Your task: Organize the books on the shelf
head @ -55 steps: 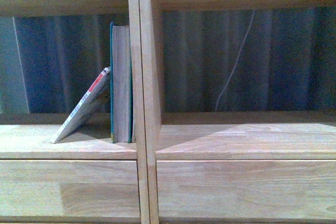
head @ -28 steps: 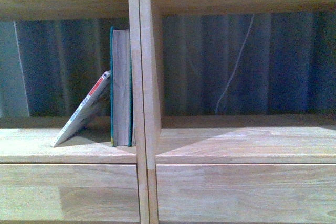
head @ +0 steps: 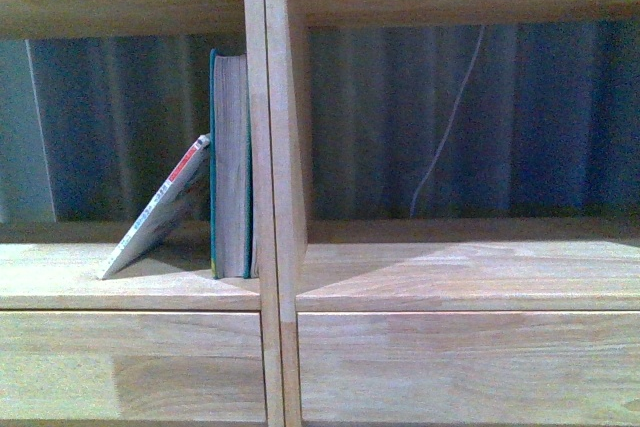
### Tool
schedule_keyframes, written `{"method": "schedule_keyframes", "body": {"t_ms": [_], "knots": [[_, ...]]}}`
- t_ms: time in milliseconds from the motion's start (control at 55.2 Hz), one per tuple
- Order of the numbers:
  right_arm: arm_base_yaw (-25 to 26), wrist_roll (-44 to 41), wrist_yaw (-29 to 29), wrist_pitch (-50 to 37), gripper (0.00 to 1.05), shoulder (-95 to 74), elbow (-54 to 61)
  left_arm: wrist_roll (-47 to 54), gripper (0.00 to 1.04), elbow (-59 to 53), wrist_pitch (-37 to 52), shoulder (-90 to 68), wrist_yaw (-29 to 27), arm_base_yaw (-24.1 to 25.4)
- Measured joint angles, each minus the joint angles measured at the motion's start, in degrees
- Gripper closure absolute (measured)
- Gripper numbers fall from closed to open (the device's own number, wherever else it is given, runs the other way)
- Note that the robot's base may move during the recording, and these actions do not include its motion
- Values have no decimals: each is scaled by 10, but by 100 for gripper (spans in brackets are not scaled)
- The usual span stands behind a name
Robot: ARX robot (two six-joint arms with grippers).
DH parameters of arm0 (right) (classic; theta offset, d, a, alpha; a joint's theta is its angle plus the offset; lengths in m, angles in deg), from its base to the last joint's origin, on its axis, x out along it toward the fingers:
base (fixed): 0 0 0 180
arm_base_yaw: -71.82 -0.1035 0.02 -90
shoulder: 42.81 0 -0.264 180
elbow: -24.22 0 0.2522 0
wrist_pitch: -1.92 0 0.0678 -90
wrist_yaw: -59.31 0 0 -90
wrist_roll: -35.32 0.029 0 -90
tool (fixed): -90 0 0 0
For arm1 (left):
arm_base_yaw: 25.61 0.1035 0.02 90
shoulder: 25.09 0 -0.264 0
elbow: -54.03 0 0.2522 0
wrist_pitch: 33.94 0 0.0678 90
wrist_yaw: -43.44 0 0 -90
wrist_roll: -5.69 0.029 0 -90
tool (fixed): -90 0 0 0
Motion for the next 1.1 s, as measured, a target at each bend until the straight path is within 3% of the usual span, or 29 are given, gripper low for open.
{"method": "schedule_keyframes", "body": {"t_ms": [706,1105], "knots": [[0,0,0,0,7,0,0,0,101,-45,0,53,0,0],[0,0,0,0,7,0,0,0,33,-45,0,53,0,0]]}}
